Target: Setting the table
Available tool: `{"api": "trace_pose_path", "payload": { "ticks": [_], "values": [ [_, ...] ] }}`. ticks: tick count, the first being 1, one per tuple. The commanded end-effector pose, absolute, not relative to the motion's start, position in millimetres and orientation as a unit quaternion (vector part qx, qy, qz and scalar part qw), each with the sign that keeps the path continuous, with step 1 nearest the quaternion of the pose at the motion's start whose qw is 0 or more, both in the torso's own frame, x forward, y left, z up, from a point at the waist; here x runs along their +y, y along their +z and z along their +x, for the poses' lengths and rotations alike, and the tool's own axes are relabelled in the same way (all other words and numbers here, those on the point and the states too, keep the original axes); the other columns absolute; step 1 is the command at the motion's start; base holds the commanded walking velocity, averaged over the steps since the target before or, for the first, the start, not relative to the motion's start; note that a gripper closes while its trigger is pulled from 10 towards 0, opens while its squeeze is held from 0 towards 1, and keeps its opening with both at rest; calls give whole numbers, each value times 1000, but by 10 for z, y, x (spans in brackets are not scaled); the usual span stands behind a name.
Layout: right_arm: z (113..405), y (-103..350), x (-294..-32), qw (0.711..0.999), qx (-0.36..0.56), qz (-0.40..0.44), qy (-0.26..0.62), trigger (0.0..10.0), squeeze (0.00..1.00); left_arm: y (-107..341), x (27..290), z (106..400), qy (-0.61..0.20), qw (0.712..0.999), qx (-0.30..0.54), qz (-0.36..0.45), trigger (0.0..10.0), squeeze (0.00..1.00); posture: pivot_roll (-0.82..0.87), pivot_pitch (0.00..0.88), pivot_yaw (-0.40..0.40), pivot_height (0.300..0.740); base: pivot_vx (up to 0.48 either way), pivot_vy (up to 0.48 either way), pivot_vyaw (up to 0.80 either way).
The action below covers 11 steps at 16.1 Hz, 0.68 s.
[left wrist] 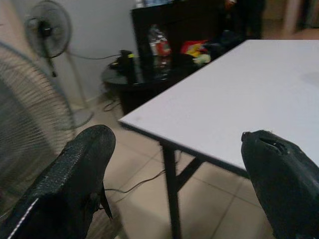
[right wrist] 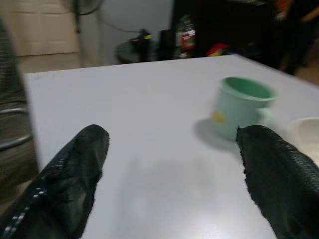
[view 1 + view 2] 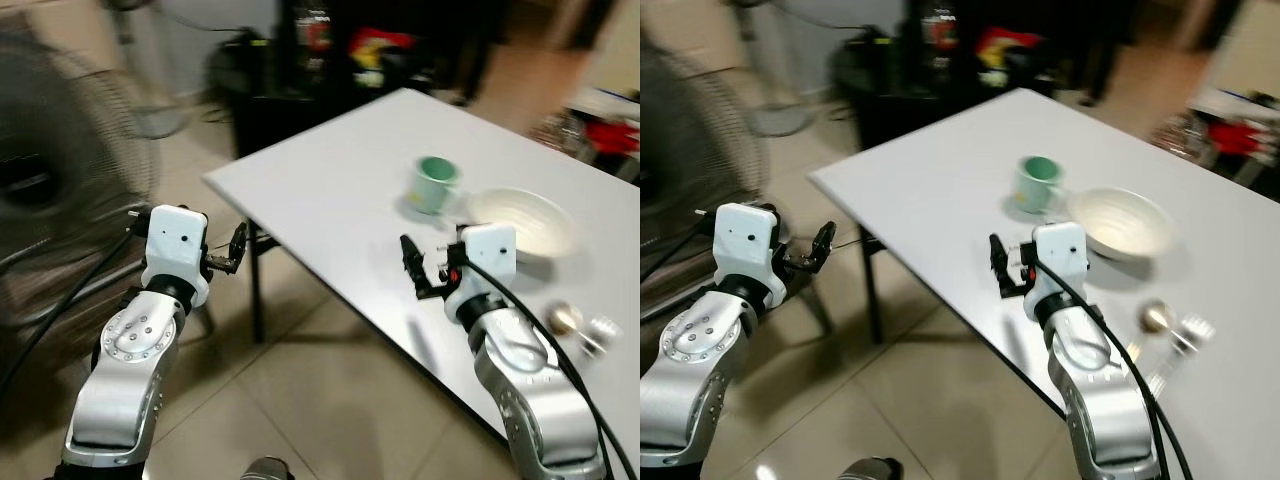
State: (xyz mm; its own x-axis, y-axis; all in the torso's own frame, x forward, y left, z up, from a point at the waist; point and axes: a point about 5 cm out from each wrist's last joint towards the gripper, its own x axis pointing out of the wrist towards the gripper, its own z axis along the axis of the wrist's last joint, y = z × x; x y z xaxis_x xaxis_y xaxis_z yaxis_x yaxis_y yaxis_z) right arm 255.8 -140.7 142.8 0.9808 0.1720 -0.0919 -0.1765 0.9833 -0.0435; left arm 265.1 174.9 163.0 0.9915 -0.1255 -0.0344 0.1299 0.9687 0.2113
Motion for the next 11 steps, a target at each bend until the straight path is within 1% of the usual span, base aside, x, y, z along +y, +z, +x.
{"api": "trace_pose_path", "payload": {
  "ticks": [1, 5, 6, 7, 10, 11],
  "values": [
    [2548, 1401, -1456, 995, 45, -11, 84, 10000, 1000, 1603, 1707, 2664, -71, 991, 13, 109, 10000, 0, 98, 0, -17, 740, 0, 0, 800],
    [2499, 1402, -1536, 997, 37, -15, 63, 10000, 1000, 1578, 1640, 2706, -85, 991, 34, 103, 10000, 0, 67, 0, 14, 740, 0, 0, 800],
    [2498, 1404, -1546, 997, 35, -15, 60, 10000, 1000, 1565, 1626, 2700, -96, 990, 38, 91, 10000, 0, 62, 0, 23, 740, 0, 0, 800],
    [2501, 1422, -1555, 998, 25, -1, 53, 10000, 1000, 1544, 1632, 2686, -94, 991, 40, 86, 10000, 0, 62, 0, 25, 740, 0, 0, 800],
    [2503, 1379, -1563, 998, 32, 7, 47, 10000, 1000, 1481, 1690, 2651, -64, 994, 51, 69, 10000, 0, 66, 0, 24, 740, 0, 0, 800],
    [2501, 1368, -1563, 998, 33, 16, 42, 10000, 1000, 1460, 1702, 2636, -68, 994, 57, 65, 10000, 0, 69, 0, 21, 740, 0, 0, 800]
  ]
}}
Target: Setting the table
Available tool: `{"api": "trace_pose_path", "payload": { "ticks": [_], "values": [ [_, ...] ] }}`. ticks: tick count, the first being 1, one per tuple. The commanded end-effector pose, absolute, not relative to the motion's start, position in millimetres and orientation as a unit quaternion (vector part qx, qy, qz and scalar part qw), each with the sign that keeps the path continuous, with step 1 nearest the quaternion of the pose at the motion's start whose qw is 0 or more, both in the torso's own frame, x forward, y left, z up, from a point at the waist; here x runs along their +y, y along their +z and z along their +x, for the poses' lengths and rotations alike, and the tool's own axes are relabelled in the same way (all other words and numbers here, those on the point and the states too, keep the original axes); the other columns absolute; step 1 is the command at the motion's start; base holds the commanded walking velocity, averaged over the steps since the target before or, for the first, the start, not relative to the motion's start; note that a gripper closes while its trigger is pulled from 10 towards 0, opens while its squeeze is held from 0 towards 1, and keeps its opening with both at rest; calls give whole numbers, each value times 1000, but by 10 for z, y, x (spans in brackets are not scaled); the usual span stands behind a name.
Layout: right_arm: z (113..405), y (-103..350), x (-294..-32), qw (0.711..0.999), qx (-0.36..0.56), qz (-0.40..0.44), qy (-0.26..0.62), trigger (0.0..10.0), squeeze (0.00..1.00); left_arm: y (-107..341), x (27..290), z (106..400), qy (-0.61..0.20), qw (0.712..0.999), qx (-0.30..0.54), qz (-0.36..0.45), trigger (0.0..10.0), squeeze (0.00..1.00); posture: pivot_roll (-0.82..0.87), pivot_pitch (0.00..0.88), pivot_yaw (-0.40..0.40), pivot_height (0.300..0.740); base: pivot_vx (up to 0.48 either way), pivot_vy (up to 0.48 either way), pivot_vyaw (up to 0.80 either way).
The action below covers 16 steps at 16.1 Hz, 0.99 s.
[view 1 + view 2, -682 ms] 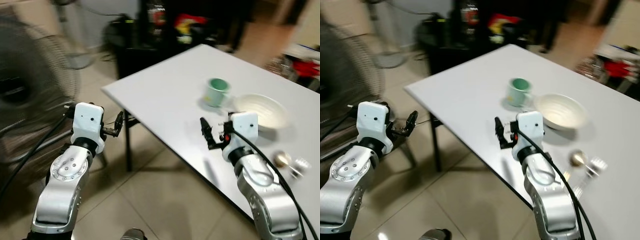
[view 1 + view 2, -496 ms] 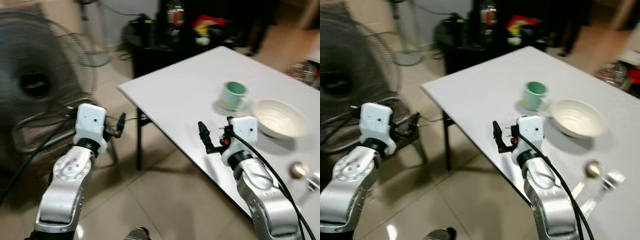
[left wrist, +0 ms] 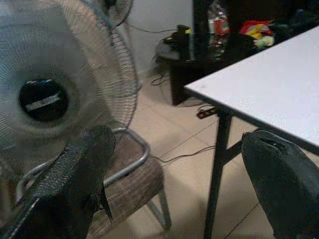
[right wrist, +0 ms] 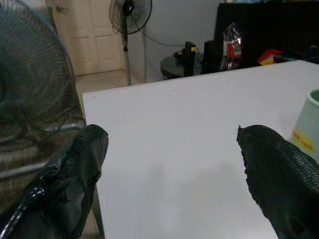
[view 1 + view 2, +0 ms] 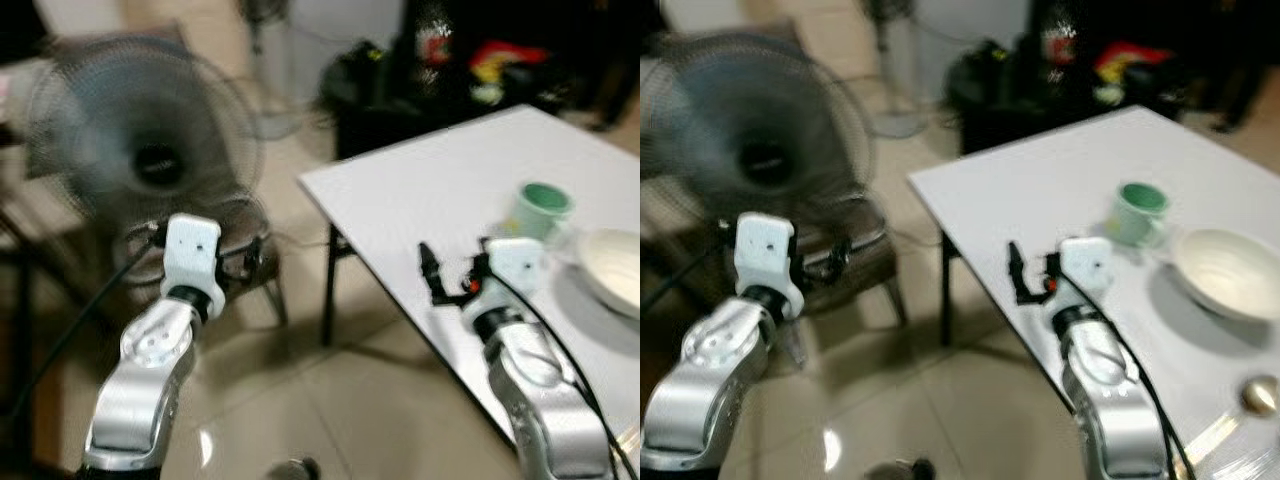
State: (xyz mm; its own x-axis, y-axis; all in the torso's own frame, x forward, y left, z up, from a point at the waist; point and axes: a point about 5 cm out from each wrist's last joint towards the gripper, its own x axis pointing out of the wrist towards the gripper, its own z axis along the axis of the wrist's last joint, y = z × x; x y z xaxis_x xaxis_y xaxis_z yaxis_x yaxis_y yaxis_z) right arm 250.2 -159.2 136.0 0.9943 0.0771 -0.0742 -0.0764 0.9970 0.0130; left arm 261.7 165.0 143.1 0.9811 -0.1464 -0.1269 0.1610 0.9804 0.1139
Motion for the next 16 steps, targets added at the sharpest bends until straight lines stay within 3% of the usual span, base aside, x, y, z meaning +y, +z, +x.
{"api": "trace_pose_path", "payload": {
  "ticks": [1, 6, 16],
  "values": [
    [2500, 1356, -1561, 998, 36, 17, 42, 10000, 1000, 1470, 1686, 2623, -90, 992, 57, 67, 10000, 0, 72, 0, 17, 740, 0, 0, 800],
    [2552, 1296, -1551, 998, 49, 26, 34, 10000, 1000, 1561, 1644, 2653, -110, 991, 34, 75, 10000, 0, 80, 0, 8, 740, 0, 58, 800],
    [2650, 1288, -1509, 997, 48, 51, 28, 10000, 1000, 1604, 1670, 2715, -108, 990, 28, 81, 10000, 0, 109, 0, -16, 740, 0, 459, 800]
  ]
}}
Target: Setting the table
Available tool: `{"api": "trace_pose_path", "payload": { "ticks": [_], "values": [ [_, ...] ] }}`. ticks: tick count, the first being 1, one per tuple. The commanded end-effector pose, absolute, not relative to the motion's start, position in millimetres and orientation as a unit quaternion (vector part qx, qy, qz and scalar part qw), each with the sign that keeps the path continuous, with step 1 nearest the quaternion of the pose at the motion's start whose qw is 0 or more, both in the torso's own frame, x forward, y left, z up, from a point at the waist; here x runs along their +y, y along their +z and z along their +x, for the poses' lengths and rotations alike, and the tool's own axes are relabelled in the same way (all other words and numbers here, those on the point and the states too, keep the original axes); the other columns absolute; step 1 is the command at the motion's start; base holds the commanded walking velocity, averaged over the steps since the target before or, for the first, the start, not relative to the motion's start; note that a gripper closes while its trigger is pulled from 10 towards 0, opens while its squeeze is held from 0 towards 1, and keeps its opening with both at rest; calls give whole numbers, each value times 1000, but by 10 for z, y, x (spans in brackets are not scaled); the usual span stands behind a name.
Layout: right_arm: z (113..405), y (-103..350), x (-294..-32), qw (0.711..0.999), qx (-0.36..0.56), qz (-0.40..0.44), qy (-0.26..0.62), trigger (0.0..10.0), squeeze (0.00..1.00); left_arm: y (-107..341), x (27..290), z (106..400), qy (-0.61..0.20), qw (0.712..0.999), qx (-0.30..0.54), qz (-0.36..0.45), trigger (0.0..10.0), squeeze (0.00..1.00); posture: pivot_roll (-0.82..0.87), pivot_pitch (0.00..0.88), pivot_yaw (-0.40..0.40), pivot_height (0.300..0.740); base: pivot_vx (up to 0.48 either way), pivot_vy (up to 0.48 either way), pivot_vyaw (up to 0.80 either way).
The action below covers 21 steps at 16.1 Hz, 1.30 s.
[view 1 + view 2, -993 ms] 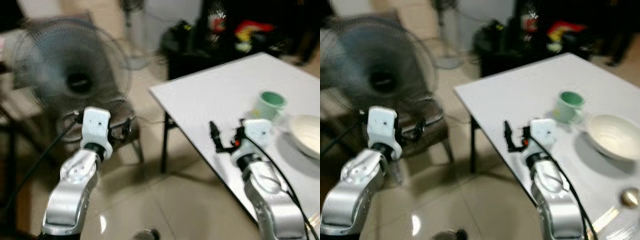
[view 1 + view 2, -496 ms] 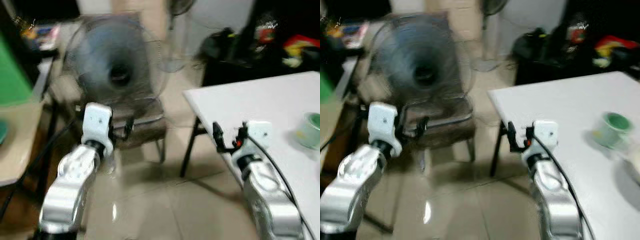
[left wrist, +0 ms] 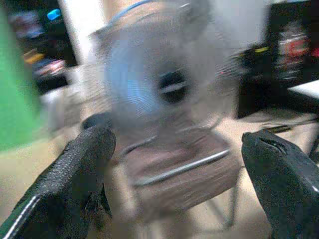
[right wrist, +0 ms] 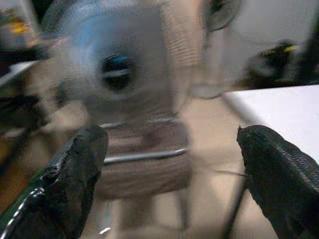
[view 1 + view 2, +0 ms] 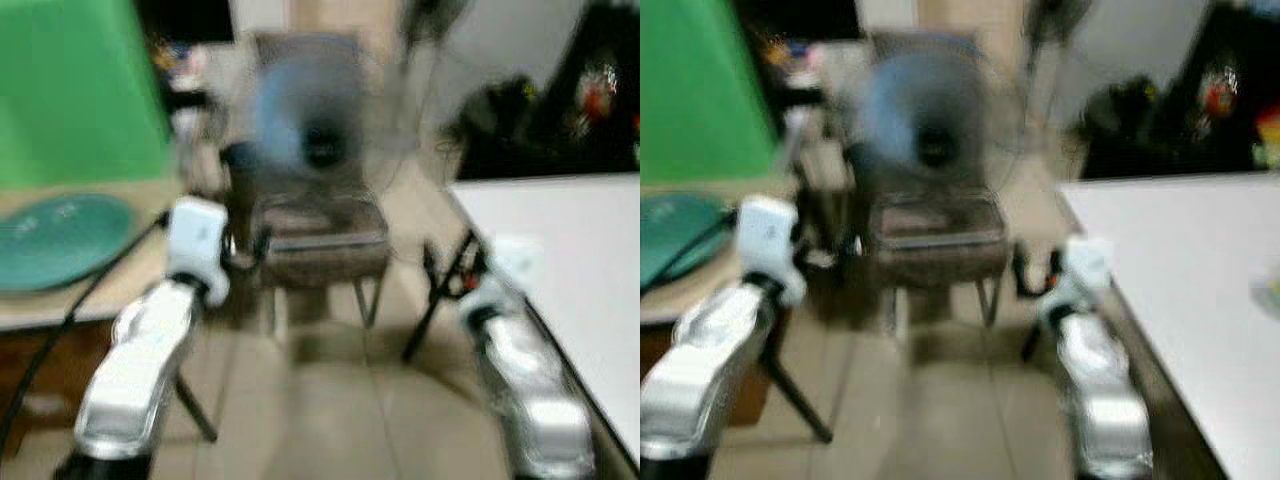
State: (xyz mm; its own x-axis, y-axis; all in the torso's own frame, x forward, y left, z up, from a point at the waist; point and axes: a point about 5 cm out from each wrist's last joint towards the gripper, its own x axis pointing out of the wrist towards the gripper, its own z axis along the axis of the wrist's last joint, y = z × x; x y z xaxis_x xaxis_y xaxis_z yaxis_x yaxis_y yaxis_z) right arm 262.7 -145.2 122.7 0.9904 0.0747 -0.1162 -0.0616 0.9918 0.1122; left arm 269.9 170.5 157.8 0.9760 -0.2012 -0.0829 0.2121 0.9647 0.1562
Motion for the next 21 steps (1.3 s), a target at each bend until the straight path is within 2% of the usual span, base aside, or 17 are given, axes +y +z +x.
{"api": "trace_pose_path", "payload": {
  "ticks": [1, 6, 9, 10, 11, 12, 21],
  "values": [
    [2661, 1285, -1508, 997, 48, 54, 26, 10000, 1000, 1609, 1683, 2720, -106, 991, 28, 81, 10000, 0, 113, 0, -19, 740, 0, 469, 800],
    [2677, 1275, -1497, 997, 49, 57, 25, 10000, 1000, 1610, 1683, 2736, -99, 991, 27, 81, 10000, 0, 113, 0, -24, 740, 0, 436, 800],
    [2686, 1232, -1511, 994, 69, 77, 17, 10000, 1000, 1595, 1662, 2732, -97, 991, 30, 87, 10000, 0, 117, 0, -29, 740, 0, 0, 173],
    [2691, 1237, -1508, 994, 67, 78, 19, 10000, 706, 1601, 1660, 2730, -99, 991, 24, 83, 10000, 0, 116, 0, -33, 740, 0, 0, 0],
    [2695, 1241, -1504, 995, 67, 77, 20, 10000, 243, 1603, 1664, 2726, -100, 991, 22, 84, 10000, 0, 116, 0, -33, 740, 0, 0, 0],
    [2695, 1243, -1498, 994, 69, 78, 20, 10000, 0, 1607, 1661, 2720, -105, 991, 21, 82, 10000, 0, 119, 0, -35, 740, 247, 0, 0],
    [2704, 1202, -1495, 993, 84, 77, 17, 10000, 0, 1588, 1596, 2673, -153, 984, 31, 83, 10000, 0, 127, 0, -36, 740, 360, 0, 0]
  ]
}}
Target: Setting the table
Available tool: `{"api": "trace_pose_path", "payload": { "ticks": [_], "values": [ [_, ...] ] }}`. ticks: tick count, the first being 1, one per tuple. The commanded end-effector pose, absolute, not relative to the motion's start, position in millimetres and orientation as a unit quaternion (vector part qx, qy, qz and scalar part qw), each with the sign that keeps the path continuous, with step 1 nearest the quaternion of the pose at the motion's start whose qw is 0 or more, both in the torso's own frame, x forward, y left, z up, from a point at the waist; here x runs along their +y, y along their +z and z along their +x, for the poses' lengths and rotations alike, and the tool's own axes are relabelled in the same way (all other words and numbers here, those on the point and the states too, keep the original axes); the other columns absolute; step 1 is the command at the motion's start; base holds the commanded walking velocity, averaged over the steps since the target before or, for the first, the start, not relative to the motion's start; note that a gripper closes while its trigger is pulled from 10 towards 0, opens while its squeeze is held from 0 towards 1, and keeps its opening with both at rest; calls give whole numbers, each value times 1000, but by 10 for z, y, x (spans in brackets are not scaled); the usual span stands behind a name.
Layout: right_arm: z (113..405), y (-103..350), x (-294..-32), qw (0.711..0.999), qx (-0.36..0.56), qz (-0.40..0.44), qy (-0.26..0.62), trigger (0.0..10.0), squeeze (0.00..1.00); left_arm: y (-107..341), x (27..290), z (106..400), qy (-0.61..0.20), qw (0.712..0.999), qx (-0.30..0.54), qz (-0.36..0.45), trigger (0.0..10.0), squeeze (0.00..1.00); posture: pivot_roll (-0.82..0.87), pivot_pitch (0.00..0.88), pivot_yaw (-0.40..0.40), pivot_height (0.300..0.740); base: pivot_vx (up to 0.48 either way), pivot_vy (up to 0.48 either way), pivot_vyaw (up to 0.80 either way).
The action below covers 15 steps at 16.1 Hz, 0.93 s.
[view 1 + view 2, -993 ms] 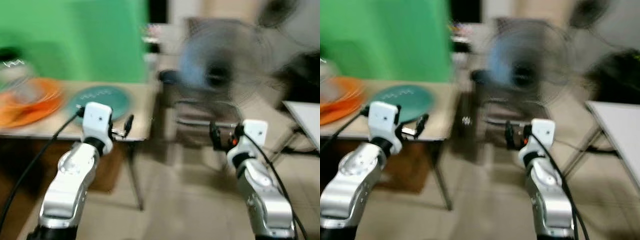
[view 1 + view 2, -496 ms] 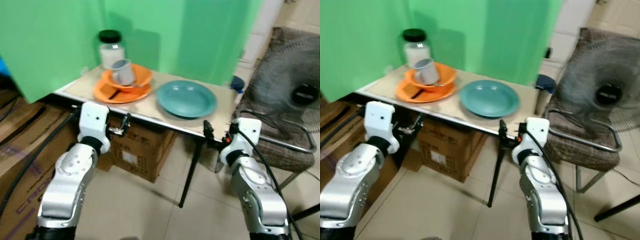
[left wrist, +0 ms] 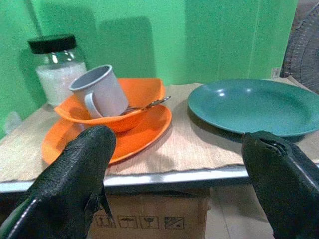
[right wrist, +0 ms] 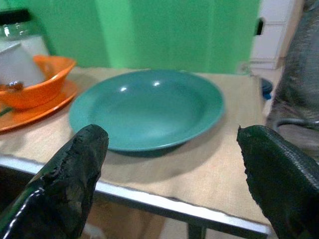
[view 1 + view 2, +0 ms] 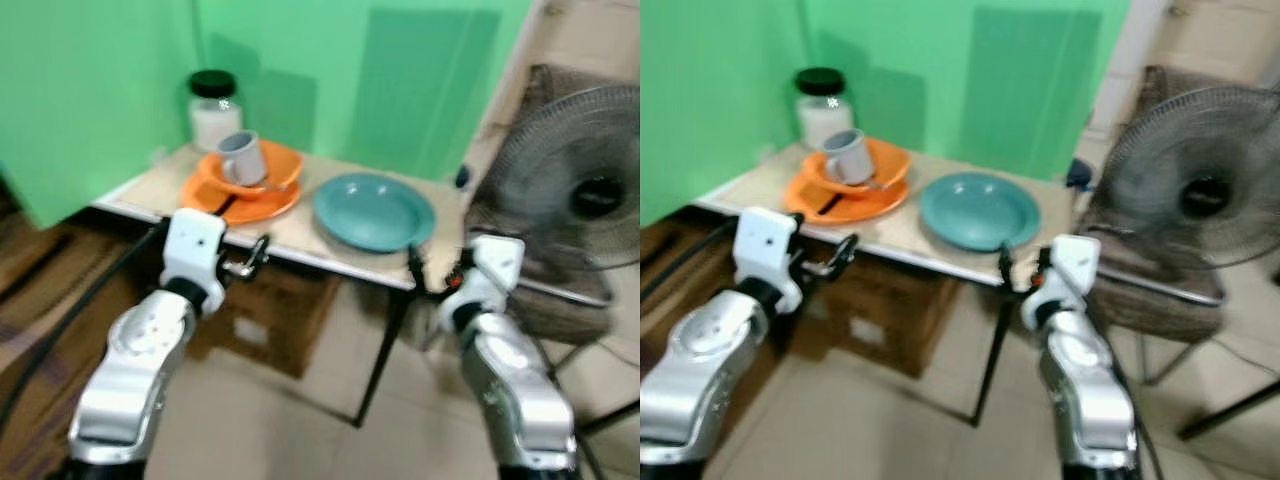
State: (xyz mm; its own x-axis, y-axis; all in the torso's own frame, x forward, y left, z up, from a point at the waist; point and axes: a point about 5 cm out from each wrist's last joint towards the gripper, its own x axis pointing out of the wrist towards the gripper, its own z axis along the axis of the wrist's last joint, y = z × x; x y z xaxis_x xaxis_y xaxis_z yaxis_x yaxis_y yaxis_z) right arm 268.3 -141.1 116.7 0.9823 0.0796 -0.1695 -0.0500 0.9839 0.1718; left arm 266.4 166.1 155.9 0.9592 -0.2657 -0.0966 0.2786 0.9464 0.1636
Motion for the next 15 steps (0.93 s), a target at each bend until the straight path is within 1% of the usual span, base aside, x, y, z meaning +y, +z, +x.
{"api": "trace_pose_path", "payload": {
  "ticks": [1, 6, 8, 10, 11, 12, 13, 14, 15],
  "values": [
    [2703, 1193, -1507, 993, 87, 75, 13, 10000, 0, 1583, 1589, 2675, -156, 984, 32, 84, 10000, 0, 126, 0, -35, 740, 394, 0, 0],
    [2721, 1203, -1522, 993, 86, 76, 13, 10000, 0, 1581, 1568, 2675, -173, 981, 36, 86, 10000, 0, 121, 0, -28, 740, 396, 0, 0],
    [2761, 1199, -1529, 992, 99, 76, 19, 10000, 0, 1569, 1551, 2667, -185, 977, 40, 94, 10000, 0, 118, 0, -24, 740, 349, 0, 0],
    [2804, 1199, -1551, 990, 105, 86, 23, 10000, 0, 1569, 1519, 2658, -200, 974, 35, 98, 10000, 0, 117, 0, -25, 740, 0, 0, 0],
    [2845, 1230, -1584, 989, 99, 110, 25, 10000, 1000, 1573, 1482, 2641, -218, 970, 32, 101, 10000, 0, 118, 0, -32, 740, 0, 0, 0],
    [2892, 1269, -1629, 987, 93, 132, 25, 10000, 1000, 1576, 1436, 2623, -238, 965, 29, 103, 10000, 0, 117, 0, -35, 740, 0, 0, 0],
    [2901, 1269, -1643, 986, 95, 134, 24, 10000, 1000, 1575, 1424, 2620, -242, 964, 28, 103, 10000, 0, 115, 0, -38, 740, 0, 0, 0],
    [2973, 1303, -1727, 987, 91, 133, 22, 10000, 1000, 1571, 1366, 2616, -266, 958, 23, 103, 10000, 0, 107, 0, -45, 740, 0, 0, 0],
    [2973, 1303, -1727, 987, 91, 133, 22, 10000, 1000, 1571, 1366, 2616, -266, 958, 23, 103, 10000, 0, 107, 0, -45, 740, 0, 0, 0]
  ]
}}
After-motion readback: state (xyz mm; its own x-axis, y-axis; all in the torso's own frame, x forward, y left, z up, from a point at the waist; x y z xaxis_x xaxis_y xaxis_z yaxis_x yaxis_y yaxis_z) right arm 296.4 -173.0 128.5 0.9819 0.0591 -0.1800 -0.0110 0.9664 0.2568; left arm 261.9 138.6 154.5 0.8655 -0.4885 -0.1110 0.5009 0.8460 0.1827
